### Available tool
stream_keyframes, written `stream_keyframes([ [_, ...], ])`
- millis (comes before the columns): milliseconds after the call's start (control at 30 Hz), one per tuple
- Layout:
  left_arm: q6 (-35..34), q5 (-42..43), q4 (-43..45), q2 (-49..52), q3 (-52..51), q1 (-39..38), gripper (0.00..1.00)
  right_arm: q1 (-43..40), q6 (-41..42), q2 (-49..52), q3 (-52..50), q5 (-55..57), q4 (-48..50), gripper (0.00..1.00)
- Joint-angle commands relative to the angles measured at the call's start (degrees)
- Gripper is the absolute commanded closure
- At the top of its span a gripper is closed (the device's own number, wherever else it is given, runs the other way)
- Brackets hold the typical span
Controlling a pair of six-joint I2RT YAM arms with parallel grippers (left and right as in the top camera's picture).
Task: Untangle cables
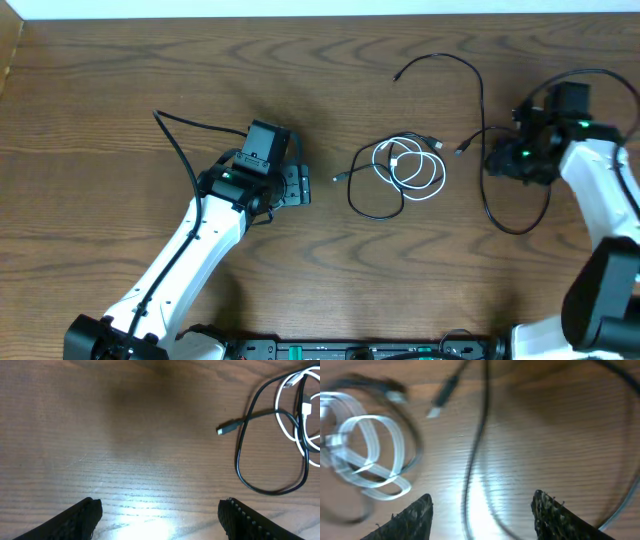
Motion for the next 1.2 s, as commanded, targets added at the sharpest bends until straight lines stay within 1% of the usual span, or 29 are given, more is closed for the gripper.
stream_keyframes([
  [0, -0.28, -0.13, -0.22, 0.09, 0.07, -0.04, 0.2, 4.09, 5.51, 5.7, -0.57, 9.38, 2.12, 0.43],
  [33, -0.31, -0.13, -0.2, 0.09, 0.07, -0.04, 0.21, 5.09, 5.9, 7.78, -0.57, 8.96, 2.45, 0.49],
  [67, -0.31, -0.13, -0.2, 0.09, 0.07, -0.04, 0.2, 5.6, 6.05, 8.87, -0.57, 8.74, 2.51, 0.53],
  [133, -0.31, -0.13, -0.22, 0.09, 0.07, -0.04, 0.2, 7.15, 6.97, 11.8, -0.57, 8.55, 3.17, 0.53],
  [167, -0.31, -0.13, -0.22, 0.09, 0.07, -0.04, 0.2, 7.85, 6.93, 12.44, -0.57, 8.61, 3.85, 0.58],
  [200, -0.33, -0.13, -0.22, 0.09, 0.07, -0.04, 0.2, 7.96, 6.93, 12.41, -0.57, 9.2, 4.39, 0.75],
  [233, -0.72, -0.13, -0.22, 0.09, 0.07, -0.04, 0.21, 7.48, 7.19, 11.58, -0.44, 12.2, 4.92, 0.99],
  [333, -0.72, -0.13, -0.22, 0.09, 0.07, -0.04, 0.21, 3.04, 8.02, 8.7, 2.89, 22.8, 4.9, 0.99],
  [367, -0.72, -0.13, -0.22, 0.09, 0.07, -0.04, 0.21, -0.66, 8.04, 7.15, 5.25, 25.31, 4.48, 0.99],
  [400, -0.72, -0.13, -0.22, 0.09, 0.07, -0.04, 0.21, -2.82, 8.07, 6.27, 6.23, 25.53, 4.33, 0.99],
  [433, -0.72, -0.13, -0.22, 0.09, 0.07, -0.04, 0.2, -6.62, 9.33, 4.85, 7.45, 25.59, 4.2, 0.99],
  [467, -0.72, -0.13, -0.22, 0.09, 0.07, -0.04, 0.21, -12.33, 12.39, 2.89, 8.17, 25.55, 4.24, 0.99],
  [500, -0.72, -0.13, -0.22, 0.09, 0.07, -0.04, 0.2, -14.75, 13.7, 2.01, 8.17, 25.55, 4.24, 0.99],
  [533, -0.72, -0.11, -0.22, 0.09, 0.07, -0.04, 0.21, -19.1, 14.49, 0.85, 8.17, 25.11, 4.39, 0.99],
  [633, -0.72, 1.38, -0.17, 0.09, 0.07, -0.04, 0.21, -24.83, 14.56, 0.52, 8.17, 23.17, 5.29, 0.99],
  [733, -0.7, 1.38, -0.2, 0.09, 0.07, -0.04, 0.21, -25.94, 15.56, 0.52, 8.17, 23.1, 6.82, 0.99],
  [767, -0.7, 1.38, -0.2, 0.09, 0.07, -0.04, 0.21, -25.9, 15.74, 0.52, 8.17, 21.05, 6.86, 0.85],
  [800, -0.7, 1.38, -0.17, 0.09, 0.07, -0.04, 0.2, -25.83, 15.74, 0.52, 8.17, 15.61, 7.04, 0.57],
  [833, -0.7, 1.36, -0.17, 0.09, 0.07, -0.04, 0.21, -25.79, 15.72, 0.52, 8.17, 12.76, 7.26, 0.44],
  [867, -0.7, 1.38, -0.17, 0.09, 0.07, -0.04, 0.21, -25.79, 14.67, 0.52, 8.17, 6.6, 7.96, 0.27],
  [933, -0.7, 1.36, -0.2, 0.09, 0.07, -0.04, 0.2, -25.79, 11.3, 0.52, 8.17, -3.1, 10.03, 0.24],
  [1000, -0.7, 1.36, -0.17, 0.09, 0.07, -0.04, 0.2, -25.11, 7.15, 0.52, 8.17, -10.86, 11.76, 0.25],
  [1100, -0.7, 1.38, -0.17, 0.09, 0.07, -0.04, 0.2, -20.31, -3.28, 1.09, 7.87, -11.78, 13.18, 0.25],
  [1167, -0.7, 1.38, -0.17, 0.09, 0.07, -0.04, 0.2, -17.07, -5.99, 2.71, 7.54, -8.37, 15.08, 0.26],
])
